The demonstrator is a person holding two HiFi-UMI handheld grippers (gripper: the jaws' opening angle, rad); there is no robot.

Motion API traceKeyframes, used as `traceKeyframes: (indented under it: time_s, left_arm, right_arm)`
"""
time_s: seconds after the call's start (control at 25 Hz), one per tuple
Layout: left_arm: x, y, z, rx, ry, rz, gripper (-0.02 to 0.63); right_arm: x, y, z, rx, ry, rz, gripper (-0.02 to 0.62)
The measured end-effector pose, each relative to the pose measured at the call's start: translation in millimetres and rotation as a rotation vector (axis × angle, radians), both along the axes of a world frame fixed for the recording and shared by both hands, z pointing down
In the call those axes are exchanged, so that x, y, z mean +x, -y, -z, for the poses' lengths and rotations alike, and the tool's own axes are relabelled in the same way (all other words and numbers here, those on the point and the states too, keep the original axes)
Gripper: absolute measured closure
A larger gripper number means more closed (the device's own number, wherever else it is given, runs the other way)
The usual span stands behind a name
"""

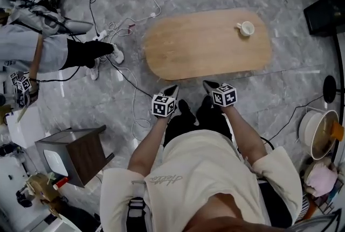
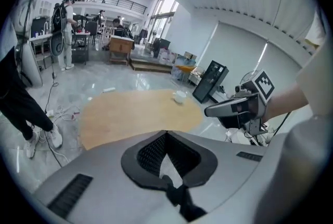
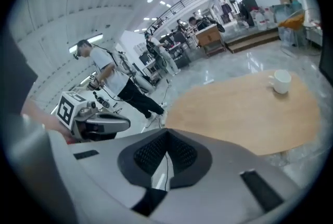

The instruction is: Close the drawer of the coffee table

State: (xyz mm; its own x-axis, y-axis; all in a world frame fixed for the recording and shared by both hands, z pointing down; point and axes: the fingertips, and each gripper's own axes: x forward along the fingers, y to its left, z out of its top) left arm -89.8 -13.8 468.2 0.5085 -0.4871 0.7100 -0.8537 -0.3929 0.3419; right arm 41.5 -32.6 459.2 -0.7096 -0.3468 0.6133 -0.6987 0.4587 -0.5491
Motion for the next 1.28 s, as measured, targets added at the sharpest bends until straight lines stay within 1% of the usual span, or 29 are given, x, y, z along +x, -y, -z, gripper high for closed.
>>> traceKeyframes:
  time_s: [0.16,0.24,0.32,0.48,0.6,0.72,0.8,1.0,1.16,1.28]
  left_arm:
    - [9,19,66,0.126,-0.041,-0.025,0.601]
    - [11,28,100,0.186,-0.058,-0.057,0.601]
    - [15,39,135,0.244,-0.071,-0.090,0.601]
    - [26,53,198,0.358,-0.091,-0.132,0.601]
    - [27,53,243,0.447,-0.073,-0.148,0.601]
    - [22,59,286,0.529,-0.068,-0.143,0.601]
    - [17,63,311,0.577,-0.085,-0.135,0.601]
    - [8,62,352,0.671,-0.105,-0.133,0.601]
    - [2,59,375,0.733,-0.087,-0.137,0.601]
    - [-6,55,394,0.784,-0.071,-0.136,0.601]
  right_arm:
    - [-29,12,76,0.131,0.118,0.064,0.601]
    - [-36,19,119,0.202,0.170,0.066,0.601]
    - [-36,31,159,0.275,0.191,0.056,0.601]
    - [-21,45,228,0.412,0.165,0.043,0.601]
    - [-12,40,272,0.533,0.107,0.047,0.601]
    - [-12,33,306,0.636,0.056,0.052,0.601]
    - [-15,28,324,0.678,0.052,0.037,0.601]
    - [-21,18,367,0.758,0.097,-0.024,0.601]
    - [-20,12,390,0.813,0.099,-0.029,0.601]
    - [-22,4,405,0.857,0.079,-0.025,0.601]
